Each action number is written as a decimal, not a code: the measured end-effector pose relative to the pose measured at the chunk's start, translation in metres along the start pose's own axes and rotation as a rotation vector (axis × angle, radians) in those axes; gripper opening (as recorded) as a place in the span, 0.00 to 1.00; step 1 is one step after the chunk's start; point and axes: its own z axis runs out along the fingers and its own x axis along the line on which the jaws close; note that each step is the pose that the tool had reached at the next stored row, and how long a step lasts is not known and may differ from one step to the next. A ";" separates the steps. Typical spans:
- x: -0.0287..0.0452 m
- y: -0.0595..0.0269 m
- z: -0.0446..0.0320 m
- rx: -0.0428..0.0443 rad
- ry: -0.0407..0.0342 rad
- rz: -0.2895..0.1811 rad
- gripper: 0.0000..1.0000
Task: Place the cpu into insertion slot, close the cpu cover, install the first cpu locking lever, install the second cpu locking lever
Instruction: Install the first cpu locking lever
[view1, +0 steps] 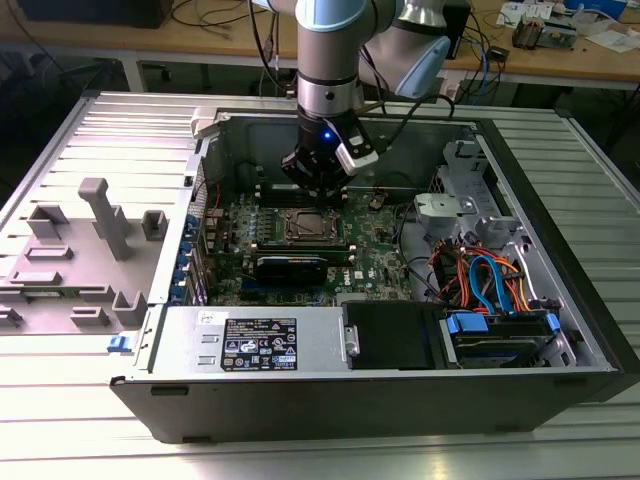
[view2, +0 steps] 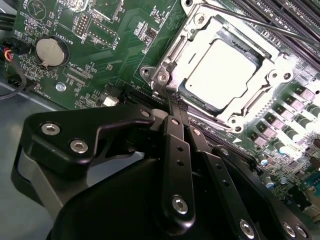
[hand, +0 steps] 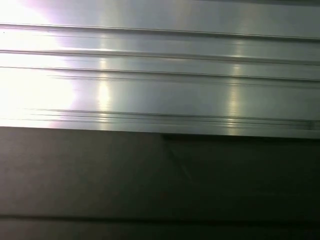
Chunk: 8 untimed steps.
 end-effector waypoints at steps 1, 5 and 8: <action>-0.0002 0.0000 0.0000 -0.0001 0.0000 0.000 0.11; -0.0001 0.0000 0.0000 0.0000 -0.0001 0.000 0.11; 0.0019 0.0001 -0.0001 0.0000 0.0001 0.000 0.11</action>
